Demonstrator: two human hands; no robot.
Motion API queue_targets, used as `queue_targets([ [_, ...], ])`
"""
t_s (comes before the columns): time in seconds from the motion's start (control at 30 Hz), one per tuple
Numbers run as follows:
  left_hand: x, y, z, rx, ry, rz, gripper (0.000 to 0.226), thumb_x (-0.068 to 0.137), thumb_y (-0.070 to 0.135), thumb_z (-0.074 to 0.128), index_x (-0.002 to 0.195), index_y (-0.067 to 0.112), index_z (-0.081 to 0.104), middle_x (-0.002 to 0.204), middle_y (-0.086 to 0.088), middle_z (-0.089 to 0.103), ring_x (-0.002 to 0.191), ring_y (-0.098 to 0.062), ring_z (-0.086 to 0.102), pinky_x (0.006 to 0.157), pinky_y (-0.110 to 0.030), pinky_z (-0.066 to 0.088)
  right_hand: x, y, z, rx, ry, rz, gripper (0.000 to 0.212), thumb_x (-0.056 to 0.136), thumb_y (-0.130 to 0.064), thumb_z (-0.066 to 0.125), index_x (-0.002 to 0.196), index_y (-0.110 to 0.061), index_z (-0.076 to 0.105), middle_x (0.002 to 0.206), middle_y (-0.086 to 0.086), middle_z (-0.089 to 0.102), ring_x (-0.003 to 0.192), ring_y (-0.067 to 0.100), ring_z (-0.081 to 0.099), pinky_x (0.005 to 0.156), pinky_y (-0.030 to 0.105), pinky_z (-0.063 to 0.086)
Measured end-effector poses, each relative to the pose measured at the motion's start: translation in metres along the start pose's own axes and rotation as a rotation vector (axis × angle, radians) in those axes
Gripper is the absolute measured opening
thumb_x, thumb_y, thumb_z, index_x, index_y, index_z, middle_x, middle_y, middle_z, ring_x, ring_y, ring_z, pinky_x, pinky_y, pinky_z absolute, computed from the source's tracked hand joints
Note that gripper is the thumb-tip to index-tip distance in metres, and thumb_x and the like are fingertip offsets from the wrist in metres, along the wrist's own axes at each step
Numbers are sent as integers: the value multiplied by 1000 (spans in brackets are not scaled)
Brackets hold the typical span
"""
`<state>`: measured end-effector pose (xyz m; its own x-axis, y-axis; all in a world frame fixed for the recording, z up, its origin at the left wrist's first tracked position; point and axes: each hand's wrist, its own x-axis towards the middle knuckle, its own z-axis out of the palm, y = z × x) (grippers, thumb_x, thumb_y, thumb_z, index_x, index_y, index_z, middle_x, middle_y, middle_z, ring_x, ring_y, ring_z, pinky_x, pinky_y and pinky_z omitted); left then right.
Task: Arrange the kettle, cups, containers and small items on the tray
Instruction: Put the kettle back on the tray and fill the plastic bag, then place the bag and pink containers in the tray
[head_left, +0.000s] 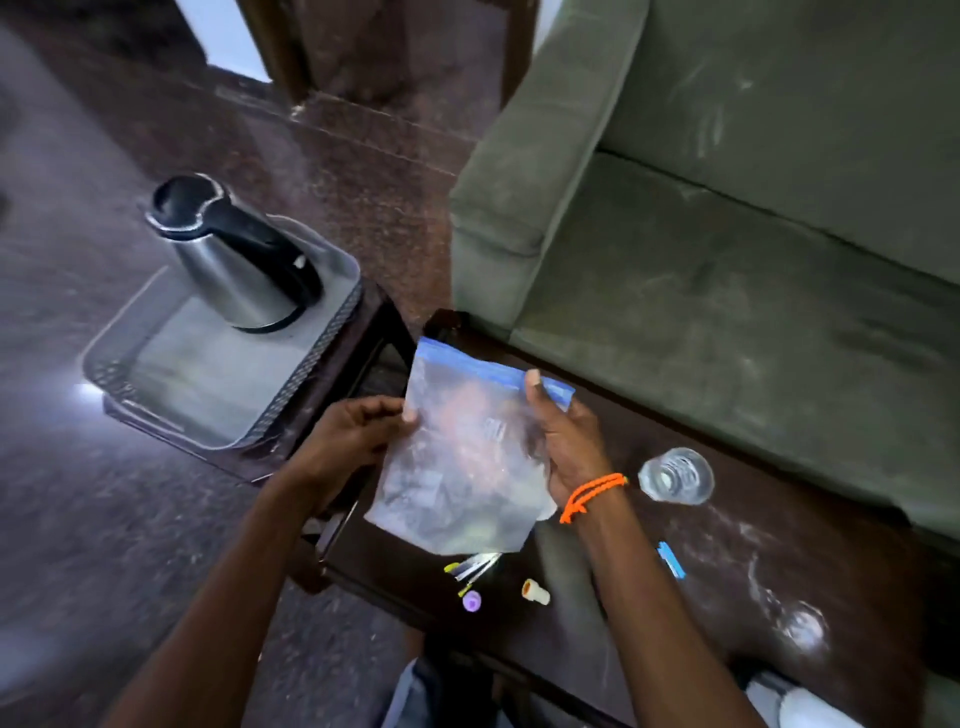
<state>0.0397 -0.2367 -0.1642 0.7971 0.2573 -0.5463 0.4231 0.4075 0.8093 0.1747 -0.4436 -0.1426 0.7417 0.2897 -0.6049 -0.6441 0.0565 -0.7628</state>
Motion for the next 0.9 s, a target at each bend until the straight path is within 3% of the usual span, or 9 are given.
queue_targets([
  [0.07,3,5,-14,-61,150,67,22,84,22,78,103,11,77,95,-11,77,81,-20,70,79,-35,57,-3,8,23,69,-92,85,46,85,-31,78,113,4,67,112,28,69,88,33,65,83,49,52],
  [0.13,7,8,-32,-55,333,143,18,90,18,75,107,12,74,91,-3,78,79,-14,69,75,-30,57,-5,21,36,-40,-188,21,44,84,-9,77,123,2,60,125,29,66,104,36,69,95,54,54],
  [0.27,2,8,-80,90,686,279,15,92,24,71,107,24,71,72,0,70,58,-9,59,61,-29,50,1,42,68,-169,-306,-46,90,75,14,76,149,-23,39,95,8,70,86,12,71,81,28,59],
  [0.37,-7,11,-106,133,769,360,18,95,28,65,113,29,69,72,-1,63,58,-4,56,61,-23,47,10,45,93,-200,-457,-83,113,72,12,80,154,-41,23,96,6,75,90,12,71,83,30,58],
  [0.43,-10,15,-119,110,775,396,19,97,26,63,115,30,69,71,2,62,59,0,57,59,-16,47,10,44,117,-261,-558,-128,107,70,6,84,152,-41,33,108,17,74,99,17,67,86,35,57],
  [0.57,-16,30,-139,-152,763,446,15,99,15,62,110,22,71,66,7,66,59,-6,59,62,-18,51,16,39,159,-520,-430,-376,60,69,0,85,117,-33,71,100,15,72,87,15,57,83,37,49],
  [0.73,-24,52,-166,-449,679,411,15,101,20,59,101,26,73,90,11,67,79,-2,59,70,-22,48,19,37,211,-808,-520,-572,79,65,4,83,136,-21,60,135,-3,63,120,3,57,106,22,45],
  [0.83,-28,63,-191,-409,693,399,13,100,23,60,98,28,73,87,15,65,80,-1,54,74,-27,38,22,38,241,-912,-422,-825,54,66,13,72,113,-15,75,105,4,70,100,16,64,91,36,52],
  [0.9,-30,70,-211,-352,713,383,12,100,26,61,97,30,72,83,16,62,78,0,51,72,-29,33,27,37,256,-991,-282,-1040,41,64,13,67,93,-14,79,81,8,61,82,30,60,75,43,50],
])
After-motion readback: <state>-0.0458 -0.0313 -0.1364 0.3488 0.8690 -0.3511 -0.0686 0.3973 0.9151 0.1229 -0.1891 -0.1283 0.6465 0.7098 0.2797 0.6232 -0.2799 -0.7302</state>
